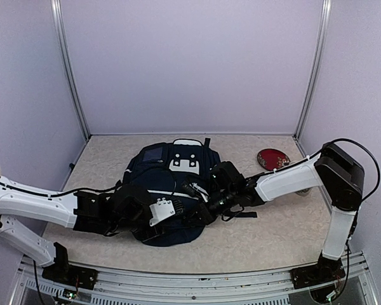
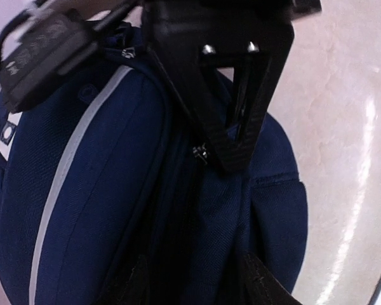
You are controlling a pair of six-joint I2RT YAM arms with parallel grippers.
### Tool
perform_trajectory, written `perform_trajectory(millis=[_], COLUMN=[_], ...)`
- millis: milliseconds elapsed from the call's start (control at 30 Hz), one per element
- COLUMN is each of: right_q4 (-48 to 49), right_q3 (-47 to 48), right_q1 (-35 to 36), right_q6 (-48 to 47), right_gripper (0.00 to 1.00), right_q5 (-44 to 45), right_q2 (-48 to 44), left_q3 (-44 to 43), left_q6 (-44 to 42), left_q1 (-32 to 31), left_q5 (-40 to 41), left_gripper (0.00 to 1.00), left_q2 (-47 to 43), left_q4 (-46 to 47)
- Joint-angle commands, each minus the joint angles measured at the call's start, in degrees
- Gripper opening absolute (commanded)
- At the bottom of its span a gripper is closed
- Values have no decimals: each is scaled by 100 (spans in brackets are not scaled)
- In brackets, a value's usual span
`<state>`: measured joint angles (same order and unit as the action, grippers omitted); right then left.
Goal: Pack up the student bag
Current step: Hold the student bag at the center of the board, then zip the student bag into the largest pocket of the bag.
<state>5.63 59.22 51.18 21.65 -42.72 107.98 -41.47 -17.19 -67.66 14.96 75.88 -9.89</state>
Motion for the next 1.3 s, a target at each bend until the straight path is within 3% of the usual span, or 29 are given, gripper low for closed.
perform_trajectory(millis=[0, 167, 367, 467, 500, 600, 767, 967, 1267], right_q4=[528, 607, 602, 637, 614, 323, -560, -2087, -3018], right_q3=[34, -42, -22, -3, 7, 47, -196, -366, 712], right_q1=[-104, -103, -100, -99, -106, -129, -508, -1265, -1921], right_q6=[95, 130, 116, 137, 140, 84, -39, -571, -1297], right_gripper=[0, 0, 0, 0, 0, 0, 0, 0, 0], right_q5=[9, 10, -14, -41, -43, 91, 743, 2154, 3337], right_q2=[-228, -293, -278, -270, -276, -352, -762, -1285, -993], left_q3=[-371, -462, -480, -451, -502, -627, -436, -310, -338], left_q6=[-389, -406, -513, -600, -593, -558, -623, -675, -797], left_q1=[91, 248, 266, 262, 262, 264, 284, 272, 24], left_q5=[266, 455, 436, 562, 636, 821, 1053, 976, 238], left_gripper=[41, 36, 46, 47, 42, 0, 0, 0, 0], left_q2=[514, 901, 853, 947, 1026, 1225, 1060, 904, 581], left_q4=[-100, -82, 99, 265, 246, 45, -155, -315, -555])
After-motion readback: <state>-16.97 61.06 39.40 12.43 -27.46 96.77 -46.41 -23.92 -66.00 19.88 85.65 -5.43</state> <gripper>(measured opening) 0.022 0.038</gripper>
